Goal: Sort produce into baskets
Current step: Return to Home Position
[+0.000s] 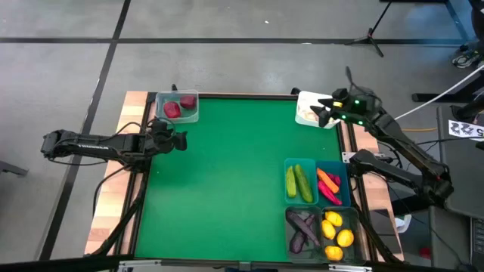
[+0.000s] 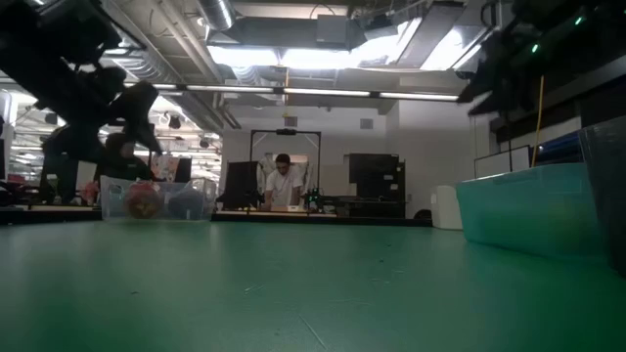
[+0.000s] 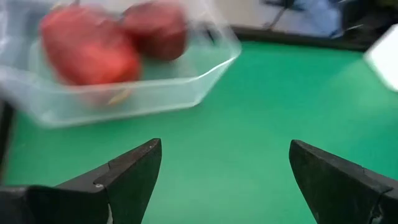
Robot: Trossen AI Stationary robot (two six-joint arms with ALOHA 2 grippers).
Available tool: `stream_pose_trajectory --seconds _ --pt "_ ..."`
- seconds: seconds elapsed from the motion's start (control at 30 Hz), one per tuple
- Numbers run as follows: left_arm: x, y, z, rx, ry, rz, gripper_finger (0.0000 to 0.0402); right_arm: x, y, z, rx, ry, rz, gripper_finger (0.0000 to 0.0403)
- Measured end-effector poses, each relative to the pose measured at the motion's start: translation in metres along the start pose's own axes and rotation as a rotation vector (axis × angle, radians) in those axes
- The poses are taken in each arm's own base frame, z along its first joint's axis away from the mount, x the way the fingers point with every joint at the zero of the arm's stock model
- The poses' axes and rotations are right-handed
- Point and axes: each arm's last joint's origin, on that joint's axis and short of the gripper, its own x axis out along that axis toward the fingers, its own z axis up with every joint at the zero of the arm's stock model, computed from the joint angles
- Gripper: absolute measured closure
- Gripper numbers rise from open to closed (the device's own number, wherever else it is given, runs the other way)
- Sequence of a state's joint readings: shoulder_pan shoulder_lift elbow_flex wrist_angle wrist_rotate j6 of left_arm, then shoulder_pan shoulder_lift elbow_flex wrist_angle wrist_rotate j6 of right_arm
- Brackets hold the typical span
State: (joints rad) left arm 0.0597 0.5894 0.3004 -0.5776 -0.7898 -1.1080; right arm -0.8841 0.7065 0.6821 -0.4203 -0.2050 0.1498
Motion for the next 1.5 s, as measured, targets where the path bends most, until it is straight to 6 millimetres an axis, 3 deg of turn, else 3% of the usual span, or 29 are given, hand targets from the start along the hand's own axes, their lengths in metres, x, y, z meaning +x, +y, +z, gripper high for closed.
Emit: stream_pose_trajectory --seconds 0.17,0.3,0.57,0.67,0.8,1.07,1.33,1.5 --pt "-0.004 -0.014 0.011 0.035 -0.085 -0.134 0.0057 -0.036 0.010 0.009 -0.107 -0.058 0.027 0.0150" --pt "-0.009 -0.023 0.022 0.068 -0.168 -0.226 0.0057 -0.062 0.014 0.001 -0.115 -0.059 0.028 0.0150" --pt "-0.021 -0.034 0.036 0.176 -0.251 -0.431 0.0057 -0.086 0.024 -0.030 -0.208 -0.210 0.392 0.0150" --pt "-0.025 -0.038 0.039 0.230 -0.263 -0.527 0.0057 -0.084 0.024 -0.047 -0.277 -0.350 0.525 0.0150" --pt "-0.030 -0.044 0.044 0.297 -0.305 -0.656 0.0057 -0.074 0.018 -0.069 -0.258 -0.495 0.574 0.0150" --pt "-0.036 -0.047 0.045 0.370 -0.414 -0.720 0.0057 -0.039 0.014 -0.095 -0.241 -0.494 0.691 0.0150" --pt "-0.028 -0.016 0.022 0.221 -0.498 -0.685 0.0057 -0.025 0.018 -0.110 -0.232 -0.464 0.710 0.0150" --pt "-0.032 0.001 0.020 0.142 -0.543 -0.717 0.0057 -0.025 0.021 -0.111 -0.235 -0.469 0.709 0.0150"
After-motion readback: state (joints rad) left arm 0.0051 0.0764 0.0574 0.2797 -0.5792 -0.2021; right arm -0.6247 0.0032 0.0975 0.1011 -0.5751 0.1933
